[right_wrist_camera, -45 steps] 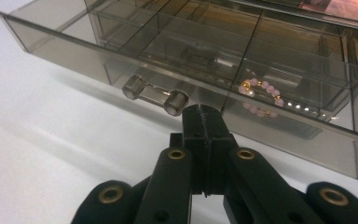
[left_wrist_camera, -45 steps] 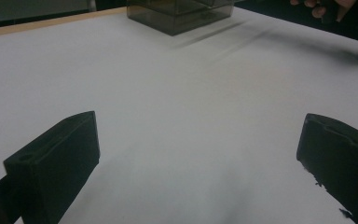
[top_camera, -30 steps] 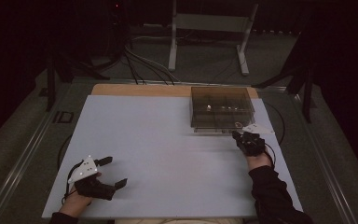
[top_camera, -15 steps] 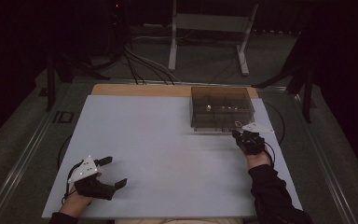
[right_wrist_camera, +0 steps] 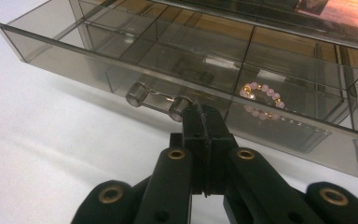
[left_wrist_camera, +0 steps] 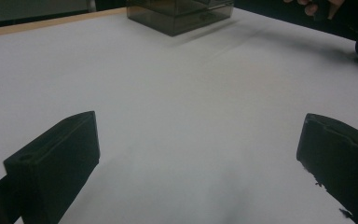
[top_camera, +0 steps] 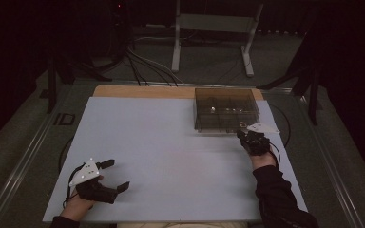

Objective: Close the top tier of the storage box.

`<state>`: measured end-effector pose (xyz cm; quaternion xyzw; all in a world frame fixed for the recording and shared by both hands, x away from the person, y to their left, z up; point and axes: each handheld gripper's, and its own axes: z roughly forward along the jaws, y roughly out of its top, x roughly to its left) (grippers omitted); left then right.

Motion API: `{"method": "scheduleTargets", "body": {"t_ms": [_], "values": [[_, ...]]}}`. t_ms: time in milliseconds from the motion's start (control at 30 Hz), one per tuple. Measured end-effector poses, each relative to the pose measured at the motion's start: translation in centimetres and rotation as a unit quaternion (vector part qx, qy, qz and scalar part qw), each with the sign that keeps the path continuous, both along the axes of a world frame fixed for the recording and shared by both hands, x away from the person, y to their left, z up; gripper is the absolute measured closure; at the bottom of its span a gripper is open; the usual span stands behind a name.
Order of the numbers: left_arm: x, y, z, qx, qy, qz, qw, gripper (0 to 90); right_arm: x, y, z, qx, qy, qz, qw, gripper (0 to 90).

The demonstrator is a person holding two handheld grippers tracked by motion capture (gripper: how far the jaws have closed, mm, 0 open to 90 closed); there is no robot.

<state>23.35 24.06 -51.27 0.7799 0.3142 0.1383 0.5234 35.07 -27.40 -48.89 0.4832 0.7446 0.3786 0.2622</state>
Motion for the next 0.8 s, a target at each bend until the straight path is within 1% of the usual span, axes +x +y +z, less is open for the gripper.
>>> {"method": "scheduleTargets", "body": {"t_ms": [400, 800], "values": [[0.00, 0.00, 0.00, 0.000, 0.001, 0.000, 1.0000, 0.0, 0.39, 0.16, 0.07, -0.005, -0.004, -0.002, 1.0000, 90.0], [0.00, 0.00, 0.00, 0.000, 0.001, 0.000, 1.0000, 0.0, 0.86, 0.22, -0.06, -0.008, -0.002, -0.004, 1.0000, 90.0]]}}
